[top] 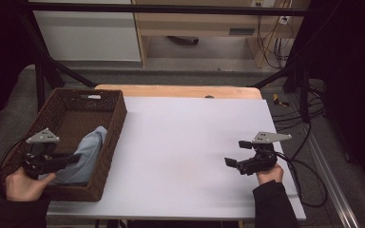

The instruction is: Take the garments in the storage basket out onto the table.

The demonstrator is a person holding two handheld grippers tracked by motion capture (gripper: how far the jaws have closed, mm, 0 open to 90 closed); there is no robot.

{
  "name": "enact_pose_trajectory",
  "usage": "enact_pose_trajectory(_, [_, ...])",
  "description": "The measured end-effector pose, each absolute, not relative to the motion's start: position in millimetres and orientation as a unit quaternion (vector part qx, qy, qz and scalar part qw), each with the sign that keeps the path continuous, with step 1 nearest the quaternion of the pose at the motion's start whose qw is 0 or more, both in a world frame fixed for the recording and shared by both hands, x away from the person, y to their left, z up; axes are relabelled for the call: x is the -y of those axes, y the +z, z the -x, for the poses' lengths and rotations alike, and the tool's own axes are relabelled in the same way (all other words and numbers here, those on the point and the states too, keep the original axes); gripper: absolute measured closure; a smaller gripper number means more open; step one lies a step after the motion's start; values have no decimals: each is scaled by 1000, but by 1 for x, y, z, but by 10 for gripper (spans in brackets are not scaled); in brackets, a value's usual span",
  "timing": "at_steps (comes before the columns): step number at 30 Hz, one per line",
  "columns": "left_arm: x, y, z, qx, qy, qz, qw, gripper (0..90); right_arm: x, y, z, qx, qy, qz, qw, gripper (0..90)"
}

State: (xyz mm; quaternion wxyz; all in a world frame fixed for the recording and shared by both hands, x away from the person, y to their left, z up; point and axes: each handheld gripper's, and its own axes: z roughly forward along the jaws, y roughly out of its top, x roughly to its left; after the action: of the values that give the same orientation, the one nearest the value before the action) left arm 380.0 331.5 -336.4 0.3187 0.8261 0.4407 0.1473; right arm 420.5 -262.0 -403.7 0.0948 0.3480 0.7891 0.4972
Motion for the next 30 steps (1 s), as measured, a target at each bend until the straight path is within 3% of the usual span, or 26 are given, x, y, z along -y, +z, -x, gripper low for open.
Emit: enact_pose_trajectory(30, [-339, -319, -376, -436, 173, -811, 349, 805, 262, -406, -422, -791, 493, -351, 92, 43])
